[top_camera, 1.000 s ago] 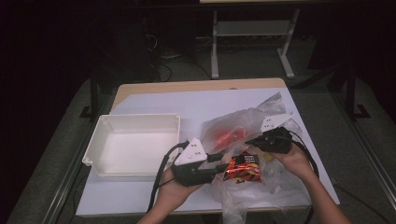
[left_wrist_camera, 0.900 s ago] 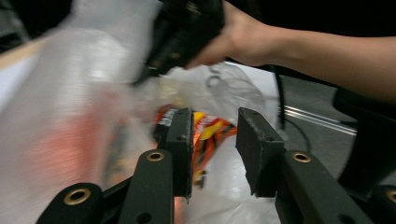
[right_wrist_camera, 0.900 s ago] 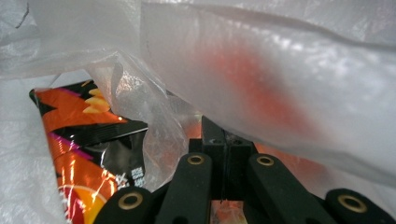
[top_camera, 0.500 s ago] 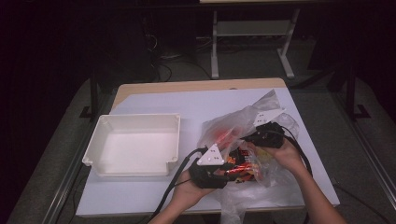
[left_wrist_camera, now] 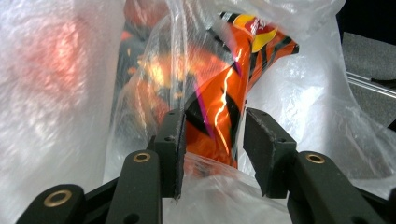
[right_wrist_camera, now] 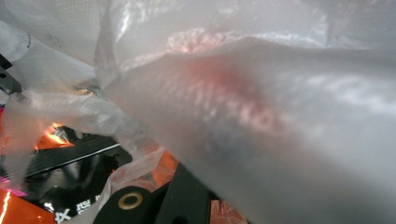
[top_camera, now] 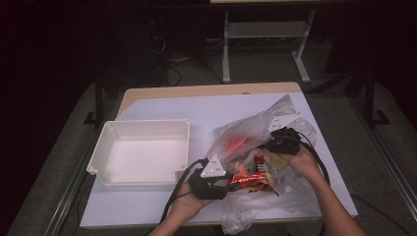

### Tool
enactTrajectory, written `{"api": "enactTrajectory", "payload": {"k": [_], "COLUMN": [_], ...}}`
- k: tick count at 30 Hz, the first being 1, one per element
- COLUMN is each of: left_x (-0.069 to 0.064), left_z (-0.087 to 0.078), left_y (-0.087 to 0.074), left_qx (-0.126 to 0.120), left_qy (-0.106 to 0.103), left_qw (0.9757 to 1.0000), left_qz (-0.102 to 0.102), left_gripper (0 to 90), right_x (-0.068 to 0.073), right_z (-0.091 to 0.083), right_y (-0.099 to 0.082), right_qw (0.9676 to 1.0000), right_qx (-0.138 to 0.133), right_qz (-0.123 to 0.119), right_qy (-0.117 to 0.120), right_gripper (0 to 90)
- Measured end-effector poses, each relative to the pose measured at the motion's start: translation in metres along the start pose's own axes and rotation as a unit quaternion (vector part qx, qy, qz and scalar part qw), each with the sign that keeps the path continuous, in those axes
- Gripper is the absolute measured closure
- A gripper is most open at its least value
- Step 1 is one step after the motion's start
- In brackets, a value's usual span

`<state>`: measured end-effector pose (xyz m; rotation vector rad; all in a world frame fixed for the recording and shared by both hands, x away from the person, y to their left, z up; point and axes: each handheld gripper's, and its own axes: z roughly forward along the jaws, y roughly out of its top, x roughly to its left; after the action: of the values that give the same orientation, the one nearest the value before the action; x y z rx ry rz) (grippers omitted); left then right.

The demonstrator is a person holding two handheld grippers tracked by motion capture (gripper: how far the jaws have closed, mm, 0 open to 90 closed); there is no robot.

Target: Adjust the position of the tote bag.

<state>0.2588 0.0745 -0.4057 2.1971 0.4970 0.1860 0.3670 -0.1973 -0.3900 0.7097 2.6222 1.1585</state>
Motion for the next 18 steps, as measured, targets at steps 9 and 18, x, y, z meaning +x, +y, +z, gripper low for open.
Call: {"api": "enactTrajectory", "payload": {"k": [9,18], "left_x": [0.002,0.002], "left_z": [0.004,0.010], "left_y": [-0.010,-0.012], "left_qx": [0.010,0.014], "left_qy": [0.000,0.003], "left_qw": [0.9999,0.9999], "left_qz": [-0.005,-0.007], "left_gripper": [55.2,50.9], "right_x": [-0.008,-0.016], "right_z": [0.000,-0.002], "right_y": [-0.004,-0.008], "right_qw": [0.9999,0.9997], "right_qx": [0.004,0.001], "right_qz": [0.009,0.019], "right_qy": [-0.006,-0.014], "right_gripper": [89.6,89.5]}}
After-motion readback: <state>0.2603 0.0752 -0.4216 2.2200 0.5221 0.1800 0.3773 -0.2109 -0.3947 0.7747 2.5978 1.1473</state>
